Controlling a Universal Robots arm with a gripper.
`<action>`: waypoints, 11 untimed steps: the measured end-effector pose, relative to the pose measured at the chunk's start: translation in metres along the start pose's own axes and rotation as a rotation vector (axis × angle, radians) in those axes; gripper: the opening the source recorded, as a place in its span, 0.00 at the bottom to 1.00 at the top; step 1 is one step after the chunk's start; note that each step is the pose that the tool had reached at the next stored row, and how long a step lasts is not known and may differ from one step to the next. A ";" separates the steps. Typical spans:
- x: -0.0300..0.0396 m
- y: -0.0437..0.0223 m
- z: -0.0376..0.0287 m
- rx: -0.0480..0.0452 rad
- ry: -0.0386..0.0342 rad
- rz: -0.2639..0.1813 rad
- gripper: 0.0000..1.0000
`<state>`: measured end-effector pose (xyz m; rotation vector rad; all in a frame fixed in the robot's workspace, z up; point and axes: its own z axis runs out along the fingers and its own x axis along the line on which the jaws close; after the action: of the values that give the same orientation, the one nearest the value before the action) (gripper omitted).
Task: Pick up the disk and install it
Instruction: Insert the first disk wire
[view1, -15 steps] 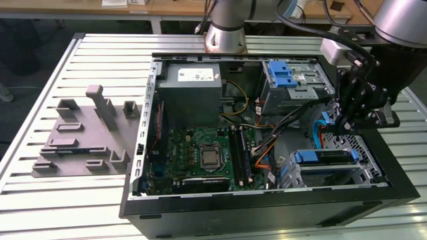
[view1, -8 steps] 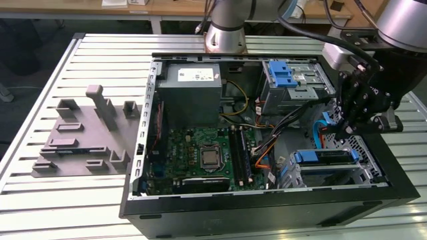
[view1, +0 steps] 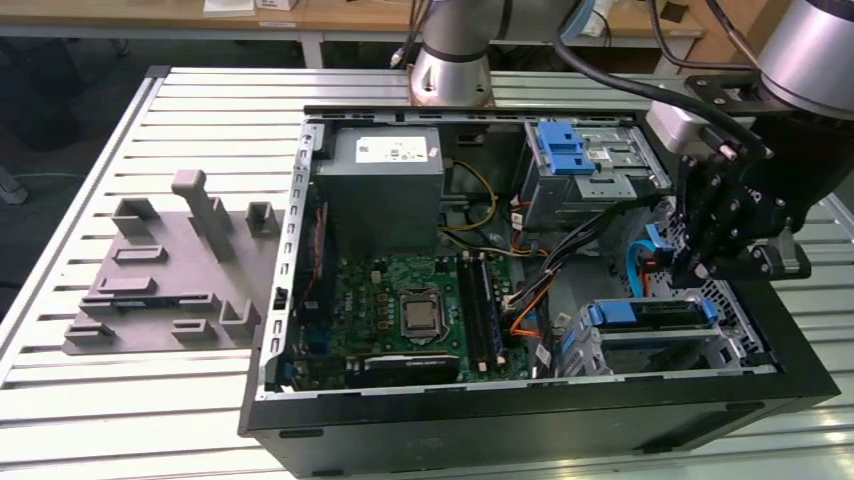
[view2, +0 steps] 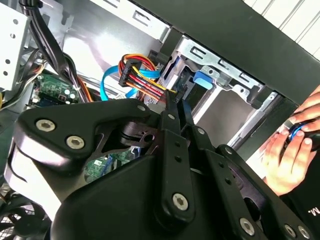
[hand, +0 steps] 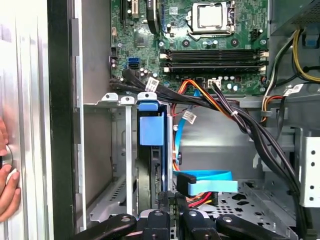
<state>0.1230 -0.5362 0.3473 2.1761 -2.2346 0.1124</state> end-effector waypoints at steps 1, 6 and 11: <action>0.0000 0.0007 0.0008 0.0000 0.0003 0.000 0.17; 0.0014 0.0019 0.0033 -0.0047 0.0010 0.012 0.17; 0.0034 0.0018 0.0069 -0.0150 0.0008 0.012 0.17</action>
<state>0.1213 -0.5400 0.3406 2.1552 -2.2410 0.0963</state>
